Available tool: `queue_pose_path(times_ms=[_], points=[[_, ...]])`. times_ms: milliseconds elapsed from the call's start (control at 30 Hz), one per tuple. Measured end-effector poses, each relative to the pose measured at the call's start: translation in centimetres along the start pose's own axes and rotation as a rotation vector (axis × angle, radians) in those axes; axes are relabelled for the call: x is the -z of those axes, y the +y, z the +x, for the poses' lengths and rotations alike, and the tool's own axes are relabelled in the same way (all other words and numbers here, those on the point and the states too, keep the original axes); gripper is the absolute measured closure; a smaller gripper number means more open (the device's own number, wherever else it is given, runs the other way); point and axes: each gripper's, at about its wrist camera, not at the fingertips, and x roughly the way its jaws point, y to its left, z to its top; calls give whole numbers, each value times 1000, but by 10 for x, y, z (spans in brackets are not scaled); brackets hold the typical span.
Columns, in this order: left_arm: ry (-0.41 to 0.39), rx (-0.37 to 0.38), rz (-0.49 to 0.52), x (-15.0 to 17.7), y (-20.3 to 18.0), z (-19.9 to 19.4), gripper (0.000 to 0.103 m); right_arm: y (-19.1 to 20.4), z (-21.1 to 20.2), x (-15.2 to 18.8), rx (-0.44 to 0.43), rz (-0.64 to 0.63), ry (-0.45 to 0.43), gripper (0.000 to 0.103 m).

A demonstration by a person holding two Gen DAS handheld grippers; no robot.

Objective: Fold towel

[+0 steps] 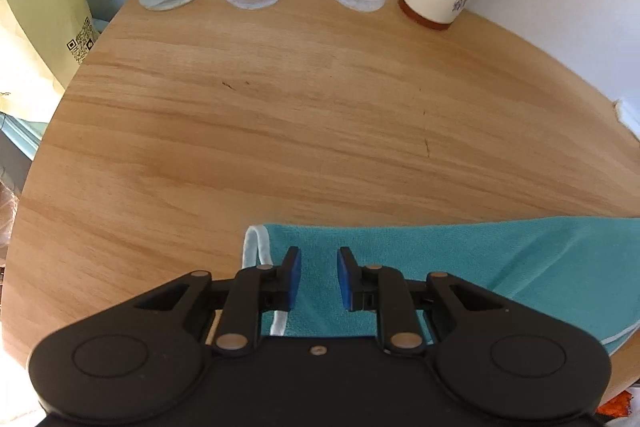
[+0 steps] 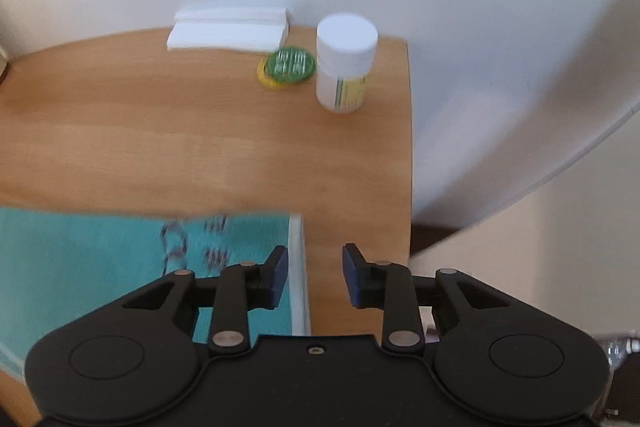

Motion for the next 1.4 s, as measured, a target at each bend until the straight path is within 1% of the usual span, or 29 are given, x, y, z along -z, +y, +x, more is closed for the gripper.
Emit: queue_pose_path(times_ms=[100, 133, 167, 267, 400, 500, 533, 567, 700, 733, 767, 800, 867, 933, 967, 1000, 1033, 1067, 1100, 1167, 1267, 1300, 1367, 1400], points=[[-6, 45, 13, -4, 5, 0, 84, 22, -16, 17, -17, 34, -25, 69], [0, 55, 8, -5, 7, 2, 81, 31, -18, 22, -30, 36, -28, 67], [5, 58, 2, -6, 9, 4, 79, 41, -20, 27, -42, 38, -32, 66], [18, 71, -2, -5, 15, 12, 78, 70, -27, 40, -71, 21, -42, 66], [35, 95, -63, -5, 26, 15, 78, 94, -35, 49, -93, 21, -46, 66], [36, 89, -84, -5, 31, 6, 76, 101, -42, 52, -96, 35, -52, 66], [31, 87, -86, -5, 32, 2, 71, 102, -43, 52, -98, 44, -52, 66], [30, 84, -91, -4, 33, 0, 68, 102, -42, 51, -97, 54, -52, 66], [42, 76, -146, -2, 45, -6, 66, 107, -41, 54, -102, 88, -50, 66], [54, 68, -156, -3, 46, -5, 60, 109, -39, 54, -105, 91, -47, 66], [70, 48, -164, -3, 48, -1, 59, 112, -38, 54, -108, 93, -42, 66], [80, 32, -167, -4, 49, 1, 59, 116, -37, 55, -112, 91, -39, 66], [95, 30, -176, -5, 50, 6, 59, 123, -37, 55, -118, 80, -35, 66], [98, 51, -191, -6, 49, 6, 60, 128, -37, 54, -124, 73, -34, 66], [95, 73, -201, -6, 49, 4, 67, 131, -37, 54, -129, 70, -33, 66], [93, 86, -207, -7, 49, 4, 71, 134, -36, 53, -130, 68, -32, 66], [95, 84, -203, -8, 47, 6, 77, 135, -35, 53, -128, 69, -33, 66], [93, 67, -188, -9, 44, 9, 84, 137, -34, 53, -127, 71, -32, 66], [84, 52, -175, -10, 42, 11, 86, 140, -32, 53, -121, 72, -27, 66], [48, 39, -170, -13, 40, 14, 96, 145, -29, 54, -98, 64, -27, 66], [21, 28, -180, -21, 38, 18, 98, 153, -19, 52, -107, 64, -31, 66], [19, 25, -177, -22, 36, 19, 98, 156, -14, 50, -83, 57, -27, 66], [17, 17, -159, -28, 31, 22, 99, 162, 1, 45, -8, 38, -17, 66], [14, 13, -151, -31, 28, 23, 99, 161, 5, 44, 8, 41, -10, 66]])
